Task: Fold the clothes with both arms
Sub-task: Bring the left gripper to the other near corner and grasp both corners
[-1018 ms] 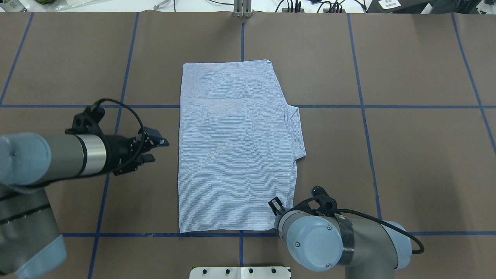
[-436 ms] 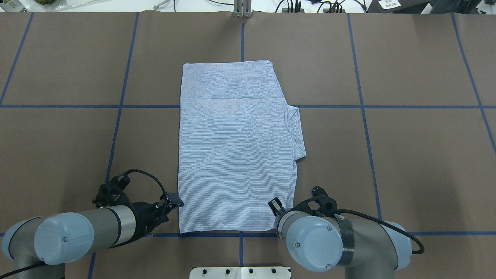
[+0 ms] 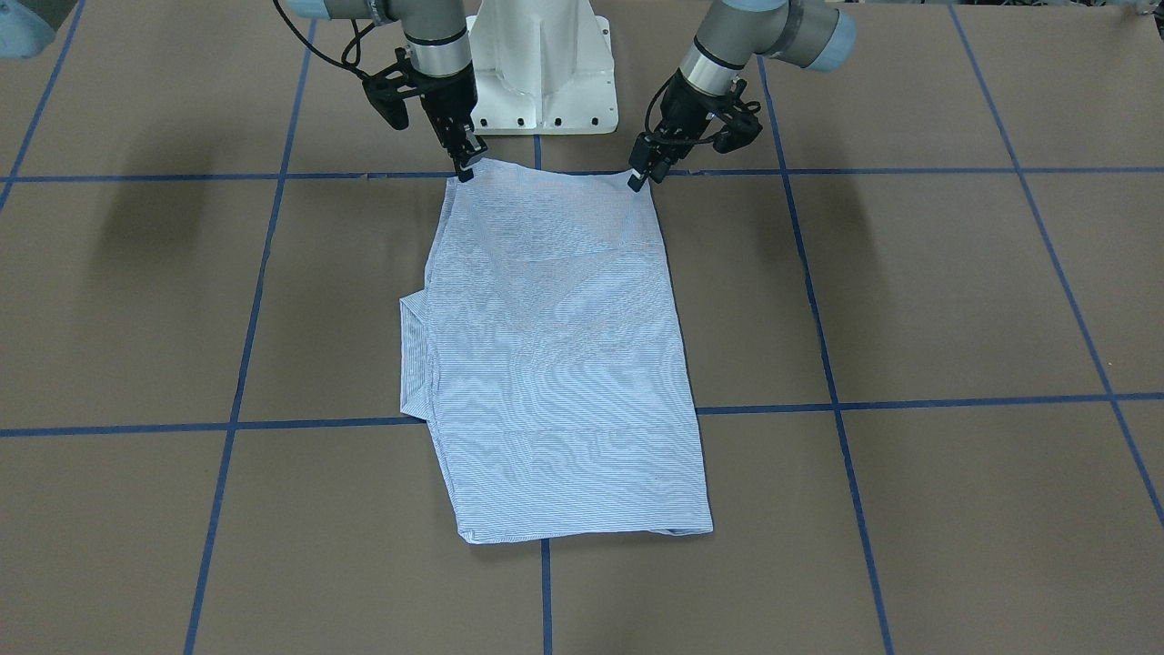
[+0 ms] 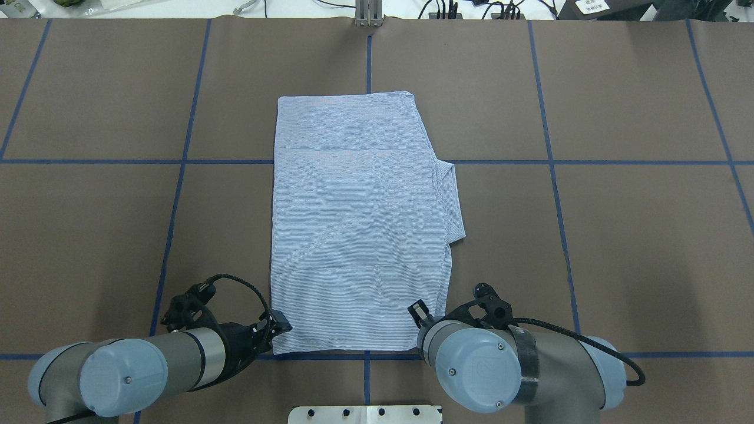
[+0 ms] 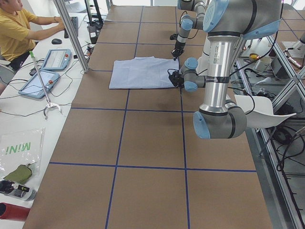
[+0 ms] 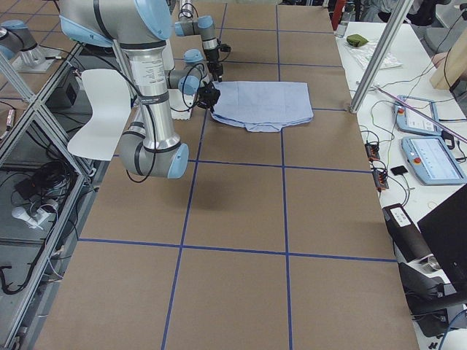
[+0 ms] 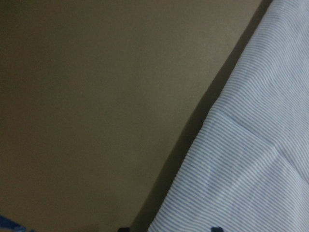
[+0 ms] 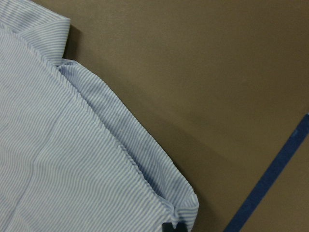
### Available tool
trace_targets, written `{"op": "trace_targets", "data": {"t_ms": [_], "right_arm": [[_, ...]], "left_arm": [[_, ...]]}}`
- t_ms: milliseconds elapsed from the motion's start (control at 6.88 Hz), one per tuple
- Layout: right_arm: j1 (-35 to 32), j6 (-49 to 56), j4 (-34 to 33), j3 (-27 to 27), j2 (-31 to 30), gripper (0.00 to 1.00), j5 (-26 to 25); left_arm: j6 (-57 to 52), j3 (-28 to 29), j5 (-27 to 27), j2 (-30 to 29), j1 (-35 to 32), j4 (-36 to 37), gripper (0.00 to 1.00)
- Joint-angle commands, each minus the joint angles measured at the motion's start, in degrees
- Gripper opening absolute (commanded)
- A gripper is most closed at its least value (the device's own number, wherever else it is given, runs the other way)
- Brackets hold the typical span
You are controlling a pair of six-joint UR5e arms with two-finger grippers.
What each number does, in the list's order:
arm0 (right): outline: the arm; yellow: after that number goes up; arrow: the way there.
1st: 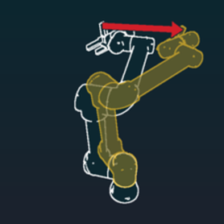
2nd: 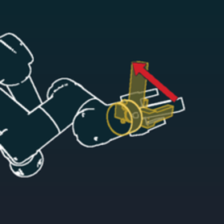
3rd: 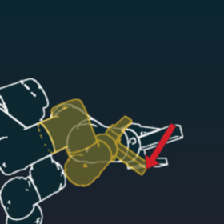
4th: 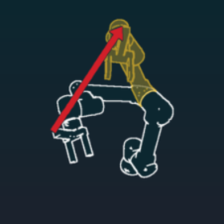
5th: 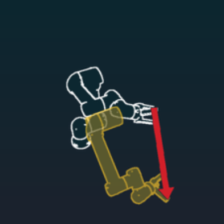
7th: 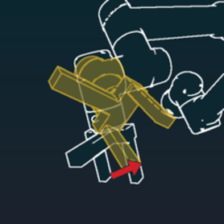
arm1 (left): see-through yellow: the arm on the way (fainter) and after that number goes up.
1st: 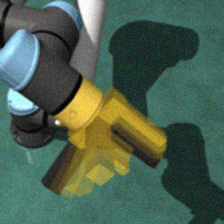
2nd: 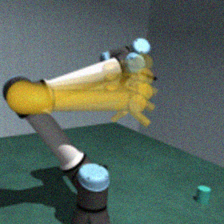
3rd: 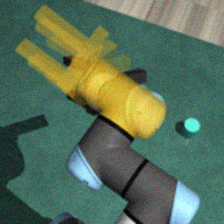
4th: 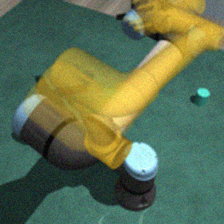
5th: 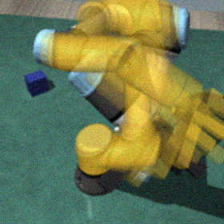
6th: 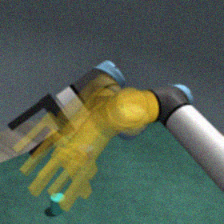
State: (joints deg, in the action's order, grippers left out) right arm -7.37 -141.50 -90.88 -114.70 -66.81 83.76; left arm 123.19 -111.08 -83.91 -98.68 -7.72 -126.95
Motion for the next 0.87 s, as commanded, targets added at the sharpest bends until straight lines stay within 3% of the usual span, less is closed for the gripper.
{"op": "trace_targets", "data": {"t_ms": [0,145,436,727], "right_arm": [[0.1,0.0,0.0,0.0,0.2,0.0,0.0],[0.1,0.0,0.0,-0.1,0.2,0.0,0.0],[0.1,0.0,0.0,-0.1,0.2,0.0,0.0],[0.0,0.0,-0.1,-1.0,-0.1,0.0,0.0]], "left_arm": [[0.7,0.2,1.3,0.6,1.5,0.0,0.55],[0.8,0.2,1.4,0.7,1.6,0.0,0.55],[1.0,0.2,2.5,-0.5,2.0,2.7,0.44],[2.8,0.1,2.5,-0.6,2.0,2.9,0.0]]}}
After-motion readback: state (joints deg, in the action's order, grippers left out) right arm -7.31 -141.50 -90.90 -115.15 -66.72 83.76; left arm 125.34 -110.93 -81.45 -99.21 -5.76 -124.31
